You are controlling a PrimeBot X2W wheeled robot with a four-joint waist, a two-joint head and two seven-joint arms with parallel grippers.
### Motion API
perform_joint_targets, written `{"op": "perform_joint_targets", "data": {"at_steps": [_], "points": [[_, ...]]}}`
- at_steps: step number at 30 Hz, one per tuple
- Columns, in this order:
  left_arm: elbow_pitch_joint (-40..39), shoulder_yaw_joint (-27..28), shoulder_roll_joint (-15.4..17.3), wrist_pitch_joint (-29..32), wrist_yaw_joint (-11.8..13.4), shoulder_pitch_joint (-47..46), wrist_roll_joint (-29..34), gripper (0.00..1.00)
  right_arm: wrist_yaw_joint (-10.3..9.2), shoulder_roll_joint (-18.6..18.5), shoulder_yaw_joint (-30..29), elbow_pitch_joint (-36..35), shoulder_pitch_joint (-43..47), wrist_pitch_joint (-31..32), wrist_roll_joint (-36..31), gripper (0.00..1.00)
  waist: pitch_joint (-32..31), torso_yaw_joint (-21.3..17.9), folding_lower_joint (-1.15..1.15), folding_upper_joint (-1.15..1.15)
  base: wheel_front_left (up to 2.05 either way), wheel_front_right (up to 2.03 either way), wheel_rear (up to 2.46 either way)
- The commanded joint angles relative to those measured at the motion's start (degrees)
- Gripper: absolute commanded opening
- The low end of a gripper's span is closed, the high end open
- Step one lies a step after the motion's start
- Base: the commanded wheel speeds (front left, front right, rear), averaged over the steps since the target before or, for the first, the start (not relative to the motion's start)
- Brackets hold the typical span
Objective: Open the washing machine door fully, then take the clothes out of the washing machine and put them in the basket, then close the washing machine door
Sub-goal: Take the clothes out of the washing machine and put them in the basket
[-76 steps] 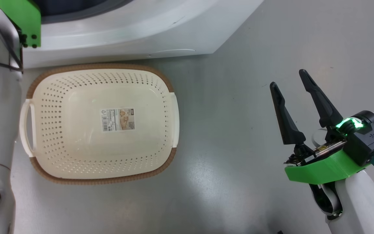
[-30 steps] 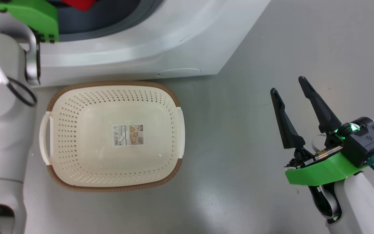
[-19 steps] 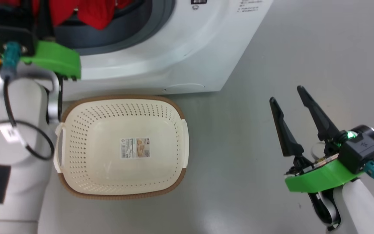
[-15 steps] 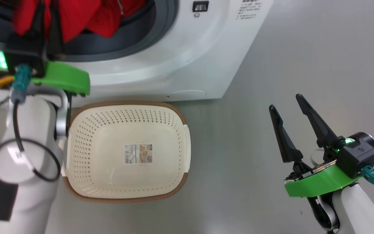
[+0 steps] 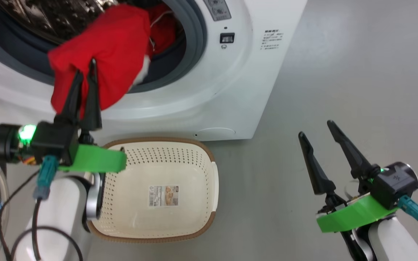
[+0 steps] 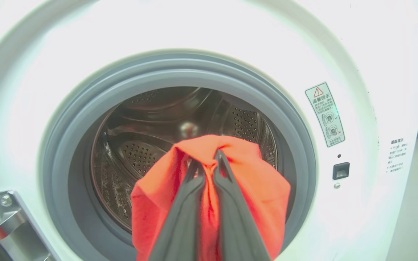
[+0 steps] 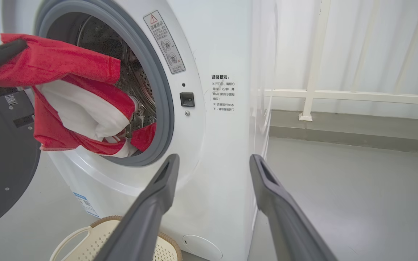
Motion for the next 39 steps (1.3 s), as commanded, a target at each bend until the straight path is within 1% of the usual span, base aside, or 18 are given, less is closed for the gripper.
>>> {"op": "perform_joint_targets", "data": {"at_steps": [1, 12, 15, 19, 24, 31, 32, 33, 34, 39], "points": [[-3.25, 1.87, 1.83, -0.41, 0.91, 1.40, -0.33, 0.00, 0.20, 0.11, 1.41, -1.16, 1.65, -0.36, -0.53, 1.00, -1.80, 0.28, 0.00, 0.00, 0.00, 0.00, 0.00], [-13.88, 0.78, 1.41, 1.89, 2.58, 10.93, -1.32, 0.00, 0.20, 0.18, 1.58, -1.13, 2.57, -0.36, -0.59, 1.00, -4.25, 0.20, 0.00, 0.00, 0.00, 0.00, 0.00], [-15.14, 0.65, 1.16, 2.53, 2.78, 13.19, -2.13, 0.00, 0.20, 0.21, 1.57, -1.21, 2.89, -0.36, -0.57, 1.00, -4.56, 0.04, 0.00, 0.00, 0.00, 0.00, 0.00], [-14.36, 0.62, 0.66, 2.93, 2.74, 15.58, -3.62, 0.00, 0.20, 0.38, 1.62, -1.37, 3.25, -0.36, -0.57, 1.00, -4.47, -0.28, 0.00, 0.00, 0.00, 0.00, 0.00], [-7.20, 0.51, -0.36, 2.10, 1.62, 15.89, -5.87, 0.00, 0.20, 0.47, 1.75, -1.65, 2.98, -0.36, -0.58, 1.00, -2.83, -0.47, 0.00, 0.00, 0.00, 0.00, 0.00], [4.49, 2.31, -2.96, 0.50, -0.46, 14.11, -10.57, 0.00, 0.20, 0.47, 2.20, -2.12, 1.88, -0.36, -0.19, 1.00, -0.58, -1.47, 0.00, 0.00, 0.00, 0.00, 0.00], [4.49, 2.31, -2.96, 0.50, -0.46, 14.11, -10.57, 0.00, 0.20, 0.47, 2.20, -2.12, 1.88, -0.36, -0.19, 1.00, -0.58, -1.47, 0.00, 0.00, 0.00, 0.00, 0.00], [8.06, 2.39, -3.59, 0.24, -1.38, 13.24, -11.50, 0.00, 0.20, 0.49, 2.30, -2.09, 1.70, -0.36, -0.13, 1.00, 0.15, -1.77, 0.00, 0.00, 0.00, 0.00, 0.00], [8.06, 2.39, -3.59, 0.24, -1.38, 13.24, -11.50, 0.00, 0.20, 0.49, 2.30, -2.09, 1.70, -0.36, -0.13, 1.00, 0.15, -1.77, 0.00, 0.00, 0.00, 0.00, 0.00], [18.18, 2.79, -4.64, -0.07, -3.83, 10.13, -13.85, 0.00, 0.20, 0.71, 2.84, -2.04, 0.95, -0.36, 0.11, 1.00, 2.37, -2.89, 0.00, 0.00, 0.00, 0.00, 0.00]]}}
